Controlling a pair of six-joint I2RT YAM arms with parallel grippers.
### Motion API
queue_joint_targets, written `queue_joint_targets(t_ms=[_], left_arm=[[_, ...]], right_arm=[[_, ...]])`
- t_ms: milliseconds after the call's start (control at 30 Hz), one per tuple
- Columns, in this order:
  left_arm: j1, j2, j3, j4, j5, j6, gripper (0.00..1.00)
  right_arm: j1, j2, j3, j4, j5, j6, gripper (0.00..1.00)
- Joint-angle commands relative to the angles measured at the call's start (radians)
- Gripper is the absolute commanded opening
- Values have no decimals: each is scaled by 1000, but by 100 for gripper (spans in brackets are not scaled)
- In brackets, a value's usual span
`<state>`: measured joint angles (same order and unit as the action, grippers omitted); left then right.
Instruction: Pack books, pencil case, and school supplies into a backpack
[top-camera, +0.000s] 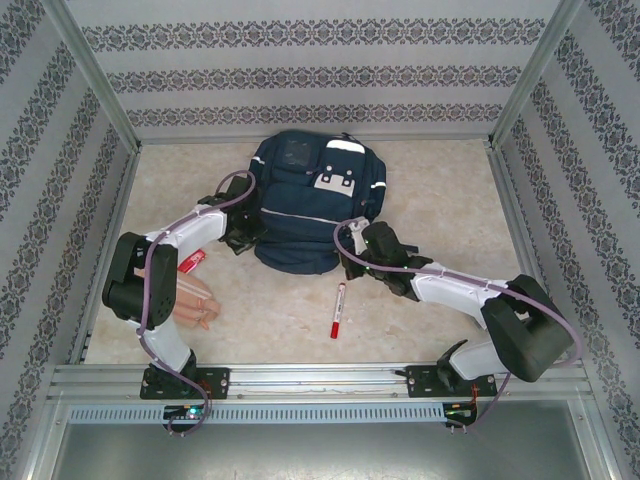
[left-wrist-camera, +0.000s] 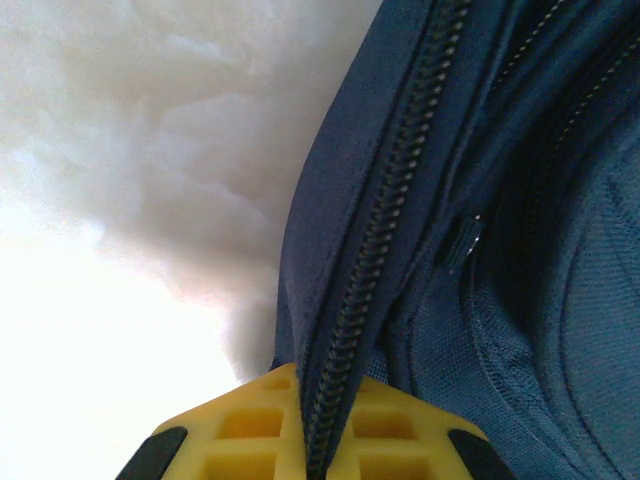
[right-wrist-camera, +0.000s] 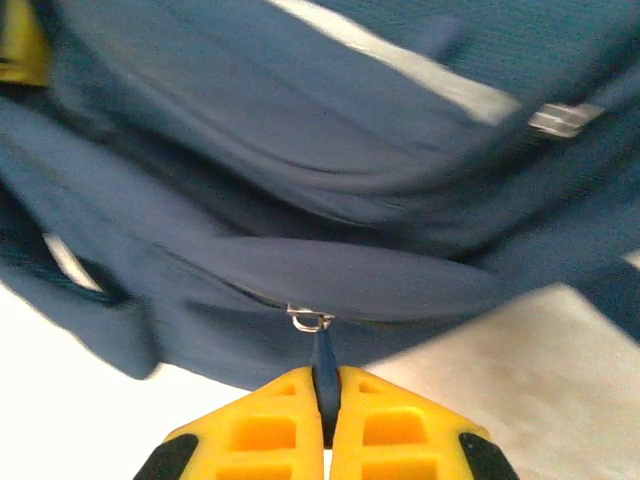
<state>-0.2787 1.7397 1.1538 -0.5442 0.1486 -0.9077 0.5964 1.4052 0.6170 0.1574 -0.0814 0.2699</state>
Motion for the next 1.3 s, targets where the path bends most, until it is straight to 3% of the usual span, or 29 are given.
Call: queue_joint_targets(t_ms=[0,300,500,733,833,967,1167,1267], left_arm=[[46,-12,32,5,3,65,0],[70,24,66,0,67,169,0],[72,16,42,8,95,246,0],[117,90,182,-106,136,460,0],[121,134,260,-164,163,582,0],[112,114,224,-119,174,686,0],[118,141,253,-177,193,806,0],[118,135,265,-172,195,811,4]], right_arm=[[-63,4,-16,18,137,5,0],[-212,112,19,143,199,33,0],[-290,240,92,195,114,73,0],[-311,307,115,250,53,33,0],[-317,293,119,243,109,50,0],[-352,323,134,238,169,137,0],[-366,356,174,228,110,121,0],[-364,340,179,225,10,83,0]])
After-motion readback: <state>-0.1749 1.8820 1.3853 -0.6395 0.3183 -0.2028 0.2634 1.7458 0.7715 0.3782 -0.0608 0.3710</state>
